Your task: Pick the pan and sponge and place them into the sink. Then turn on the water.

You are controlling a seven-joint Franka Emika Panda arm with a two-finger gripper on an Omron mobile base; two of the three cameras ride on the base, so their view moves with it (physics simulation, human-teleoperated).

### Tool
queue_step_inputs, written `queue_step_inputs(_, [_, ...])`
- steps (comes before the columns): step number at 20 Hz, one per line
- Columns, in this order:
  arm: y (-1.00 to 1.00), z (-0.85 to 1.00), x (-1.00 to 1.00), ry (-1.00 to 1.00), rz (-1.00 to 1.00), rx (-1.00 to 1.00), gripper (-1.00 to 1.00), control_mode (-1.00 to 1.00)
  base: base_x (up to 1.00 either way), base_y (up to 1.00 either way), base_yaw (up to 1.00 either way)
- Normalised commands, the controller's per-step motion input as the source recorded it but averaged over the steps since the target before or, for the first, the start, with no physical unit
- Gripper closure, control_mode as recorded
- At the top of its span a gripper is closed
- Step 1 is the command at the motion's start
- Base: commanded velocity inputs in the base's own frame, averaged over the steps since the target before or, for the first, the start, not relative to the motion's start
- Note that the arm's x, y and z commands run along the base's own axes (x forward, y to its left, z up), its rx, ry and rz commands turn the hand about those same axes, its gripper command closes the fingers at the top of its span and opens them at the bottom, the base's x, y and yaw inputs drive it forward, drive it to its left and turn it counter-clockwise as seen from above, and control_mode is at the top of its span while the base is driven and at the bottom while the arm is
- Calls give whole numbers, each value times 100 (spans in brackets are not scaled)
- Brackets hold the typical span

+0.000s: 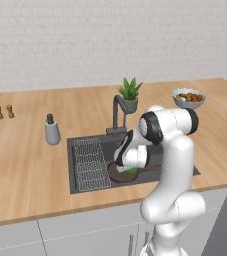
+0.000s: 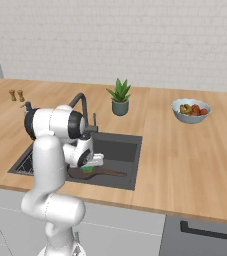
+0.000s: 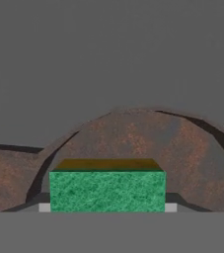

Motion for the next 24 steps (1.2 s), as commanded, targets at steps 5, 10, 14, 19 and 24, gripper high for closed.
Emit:
queue_step_inputs(5, [0, 0, 4, 0, 0, 0, -100, -100, 0, 0, 0])
queue_step_inputs(10, [-4, 0, 0, 0, 0, 0, -100, -100, 0, 0, 0])
queue_step_inputs(14, [-19, 23, -4, 0, 0, 0, -100, -100, 0, 0, 0])
queue_step_inputs(19, [-32, 49, -15, 0, 0, 3, -100, -100, 0, 0, 0])
queue_step_inputs(24, [-61, 57, -20, 0, 0, 7, -100, -100, 0, 0, 0])
